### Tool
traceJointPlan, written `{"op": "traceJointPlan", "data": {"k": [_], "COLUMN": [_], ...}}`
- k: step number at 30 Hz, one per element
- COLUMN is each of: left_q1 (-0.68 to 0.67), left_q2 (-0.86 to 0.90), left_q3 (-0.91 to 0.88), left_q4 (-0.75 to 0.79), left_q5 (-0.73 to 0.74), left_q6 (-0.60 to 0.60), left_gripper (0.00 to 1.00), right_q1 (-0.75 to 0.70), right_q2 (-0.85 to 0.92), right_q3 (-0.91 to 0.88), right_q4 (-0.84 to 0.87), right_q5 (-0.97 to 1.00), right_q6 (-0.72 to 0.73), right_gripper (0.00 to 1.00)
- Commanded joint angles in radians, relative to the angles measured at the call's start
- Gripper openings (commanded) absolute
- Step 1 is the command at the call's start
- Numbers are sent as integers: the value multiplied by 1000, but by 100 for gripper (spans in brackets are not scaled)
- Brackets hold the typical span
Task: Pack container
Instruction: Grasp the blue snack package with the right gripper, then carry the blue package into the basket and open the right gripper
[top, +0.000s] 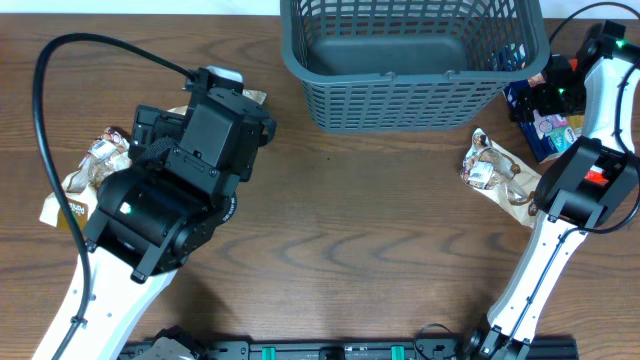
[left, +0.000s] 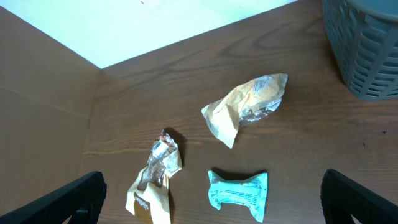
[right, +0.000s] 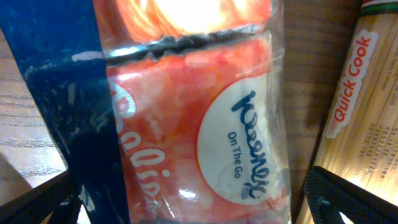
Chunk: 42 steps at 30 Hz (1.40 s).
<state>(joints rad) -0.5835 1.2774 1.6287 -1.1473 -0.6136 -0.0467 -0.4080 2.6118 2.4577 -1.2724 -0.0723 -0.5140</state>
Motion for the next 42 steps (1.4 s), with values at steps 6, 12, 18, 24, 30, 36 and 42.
{"op": "traceJointPlan", "data": {"k": [6,12,18,24,30,36,42], "left_q1": [5,5,5,5,5,5,5], "left_q2": [10,10,10,10,10,10,10], "left_q3": [16,16,16,16,16,16,16], "left_q4": [-5,-5,-5,-6,-20,-31,-46], "left_q5": [-20,-20,-21,-27,-27,-27,-27], "left_q6": [9,9,9,9,9,9,9], "left_gripper": [99,99,99,99,99,99,99], "right_q1": [3,3,3,3,-2,-10,-10], "right_q2": [37,38,38,34,0,-62,-189], "right_q3": [-20,-39,-58,-48,108,367,521], "right_q4": [-2,-2,6,32,3,-105,-174], "right_q5": [-14,-15,-14,-14,-10,-7,-8], "right_q6": [28,33,97,200,295,313,344], "right_gripper": [93,84,16,2,2,1,1]}}
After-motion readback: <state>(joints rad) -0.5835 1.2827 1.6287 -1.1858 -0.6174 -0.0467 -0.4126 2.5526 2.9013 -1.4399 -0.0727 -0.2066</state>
